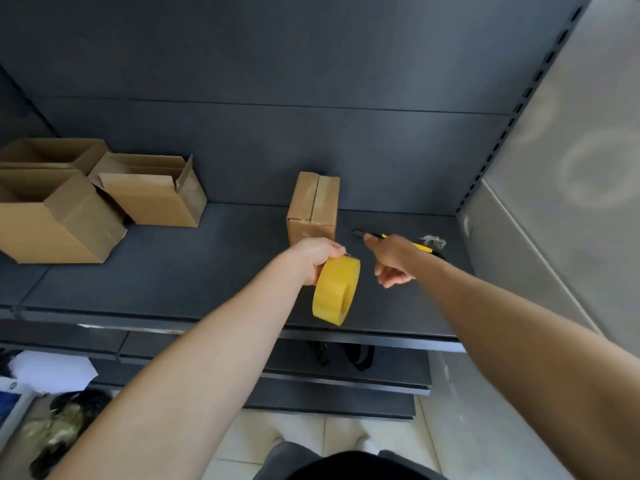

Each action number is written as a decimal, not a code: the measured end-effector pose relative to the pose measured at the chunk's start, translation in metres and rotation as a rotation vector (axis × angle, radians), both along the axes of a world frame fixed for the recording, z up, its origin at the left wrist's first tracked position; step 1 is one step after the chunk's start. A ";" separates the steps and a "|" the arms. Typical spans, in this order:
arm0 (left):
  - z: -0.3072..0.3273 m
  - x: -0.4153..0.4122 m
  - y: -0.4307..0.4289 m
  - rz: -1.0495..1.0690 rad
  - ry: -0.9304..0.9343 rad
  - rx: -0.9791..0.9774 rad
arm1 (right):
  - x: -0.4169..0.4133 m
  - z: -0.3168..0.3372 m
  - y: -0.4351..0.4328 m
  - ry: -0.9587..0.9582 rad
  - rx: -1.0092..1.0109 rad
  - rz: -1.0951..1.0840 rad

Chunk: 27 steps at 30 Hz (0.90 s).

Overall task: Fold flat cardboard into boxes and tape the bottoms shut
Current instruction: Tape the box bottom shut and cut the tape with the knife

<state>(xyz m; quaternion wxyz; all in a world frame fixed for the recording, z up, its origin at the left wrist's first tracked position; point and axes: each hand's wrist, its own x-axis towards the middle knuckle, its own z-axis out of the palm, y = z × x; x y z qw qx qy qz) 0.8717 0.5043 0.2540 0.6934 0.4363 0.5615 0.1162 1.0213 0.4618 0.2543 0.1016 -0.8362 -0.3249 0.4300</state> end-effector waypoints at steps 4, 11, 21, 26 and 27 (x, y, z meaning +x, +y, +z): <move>0.008 0.039 -0.013 -0.081 -0.070 0.072 | 0.028 -0.001 -0.024 0.613 -0.139 -0.241; 0.020 0.083 -0.031 -0.096 -0.113 0.230 | 0.057 0.007 -0.026 0.720 0.316 -0.849; 0.019 0.105 -0.034 0.206 0.025 0.166 | 0.063 0.013 -0.014 0.630 0.478 -0.972; 0.022 0.107 -0.031 0.284 0.118 0.224 | 0.058 0.013 -0.005 0.563 0.515 -0.974; 0.024 0.107 -0.031 0.300 0.111 0.216 | 0.057 0.013 -0.004 0.543 0.519 -0.958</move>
